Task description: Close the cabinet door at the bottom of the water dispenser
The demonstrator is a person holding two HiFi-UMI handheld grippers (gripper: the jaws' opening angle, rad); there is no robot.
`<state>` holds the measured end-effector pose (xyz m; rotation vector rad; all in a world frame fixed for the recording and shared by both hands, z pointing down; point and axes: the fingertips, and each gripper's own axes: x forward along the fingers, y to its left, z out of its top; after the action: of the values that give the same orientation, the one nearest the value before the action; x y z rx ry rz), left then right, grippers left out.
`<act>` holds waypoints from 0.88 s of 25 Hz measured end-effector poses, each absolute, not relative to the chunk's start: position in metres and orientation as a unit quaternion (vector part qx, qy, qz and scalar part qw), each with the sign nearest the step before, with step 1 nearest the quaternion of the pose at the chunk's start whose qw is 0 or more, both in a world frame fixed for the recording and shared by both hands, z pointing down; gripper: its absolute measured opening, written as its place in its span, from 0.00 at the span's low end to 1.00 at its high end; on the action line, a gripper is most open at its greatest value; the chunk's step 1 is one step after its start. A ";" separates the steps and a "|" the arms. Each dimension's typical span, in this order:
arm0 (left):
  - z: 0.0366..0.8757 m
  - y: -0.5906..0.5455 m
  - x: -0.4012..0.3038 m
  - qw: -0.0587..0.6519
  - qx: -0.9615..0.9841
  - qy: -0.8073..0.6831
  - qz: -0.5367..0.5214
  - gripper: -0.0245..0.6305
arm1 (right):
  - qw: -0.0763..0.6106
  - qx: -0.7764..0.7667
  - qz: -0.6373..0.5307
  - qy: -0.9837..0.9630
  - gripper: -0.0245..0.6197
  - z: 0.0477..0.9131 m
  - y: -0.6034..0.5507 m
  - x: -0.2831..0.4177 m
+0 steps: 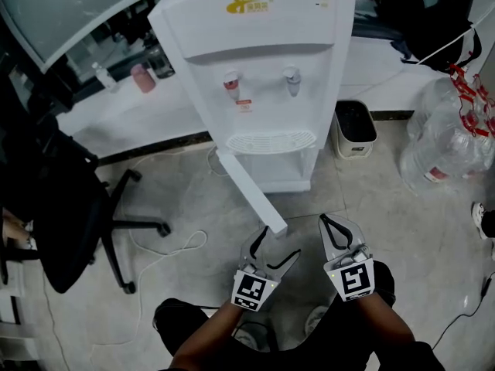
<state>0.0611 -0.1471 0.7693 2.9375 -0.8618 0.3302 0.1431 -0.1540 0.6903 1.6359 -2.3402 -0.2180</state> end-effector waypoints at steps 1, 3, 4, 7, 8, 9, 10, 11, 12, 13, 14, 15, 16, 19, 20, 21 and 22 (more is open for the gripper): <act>0.769 -0.149 0.068 0.031 0.954 -0.278 0.105 0.71 | 0.134 0.572 -0.075 -0.806 0.05 0.695 -0.155 0.149; 0.768 -0.153 0.081 0.032 0.956 -0.275 0.100 0.71 | 0.122 0.582 -0.066 -0.801 0.04 0.702 -0.156 0.160; 0.768 -0.155 0.088 0.032 0.957 -0.272 0.099 0.71 | 0.117 0.585 -0.061 -0.801 0.04 0.705 -0.156 0.164; 0.766 -0.162 0.107 0.029 0.959 -0.265 0.096 0.71 | 0.101 0.592 -0.057 -0.798 0.04 0.706 -0.158 0.175; 0.766 -0.165 0.113 0.028 0.960 -0.263 0.094 0.71 | 0.095 0.595 -0.056 -0.796 0.05 0.706 -0.158 0.179; 0.766 -0.168 0.119 0.028 0.961 -0.259 0.092 0.71 | 0.089 0.599 -0.053 -0.794 0.05 0.707 -0.159 0.183; 0.766 -0.170 0.124 0.028 0.962 -0.255 0.090 0.71 | 0.086 0.603 -0.050 -0.792 0.04 0.708 -0.159 0.187; 0.766 -0.173 0.129 0.027 0.963 -0.252 0.089 0.71 | 0.086 0.606 -0.048 -0.790 0.04 0.709 -0.159 0.192; 0.766 -0.175 0.134 0.025 0.964 -0.249 0.090 0.71 | 0.089 0.609 -0.049 -0.787 0.04 0.710 -0.159 0.197; 0.766 -0.178 0.139 0.024 0.964 -0.247 0.090 0.71 | 0.091 0.612 -0.050 -0.784 0.04 0.711 -0.160 0.203; 0.765 -0.180 0.142 0.024 0.965 -0.245 0.091 0.71 | 0.091 0.616 -0.049 -0.781 0.04 0.712 -0.160 0.208; 0.765 -0.183 0.146 0.024 0.965 -0.244 0.090 0.71 | 0.088 0.619 -0.045 -0.779 0.04 0.714 -0.160 0.212; 0.765 -0.185 0.149 0.024 0.965 -0.244 0.090 0.71 | 0.087 0.621 -0.043 -0.778 0.04 0.715 -0.159 0.215; 0.765 -0.192 0.159 0.025 0.965 -0.243 0.090 0.71 | 0.095 0.619 -0.051 -0.778 0.04 0.716 -0.159 0.220; 0.765 -0.195 0.162 0.026 0.966 -0.242 0.089 0.71 | 0.096 0.619 -0.050 -0.778 0.04 0.717 -0.159 0.221; 0.764 -0.198 0.165 0.027 0.966 -0.241 0.089 0.71 | 0.095 0.621 -0.047 -0.777 0.04 0.718 -0.160 0.222; 0.764 -0.201 0.168 0.028 0.966 -0.239 0.089 0.71 | 0.094 0.622 -0.045 -0.776 0.04 0.719 -0.161 0.223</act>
<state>0.1678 -0.2012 0.7636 2.9832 -0.7386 0.2745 0.2229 -0.1608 0.7195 1.8441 -2.3033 -0.1323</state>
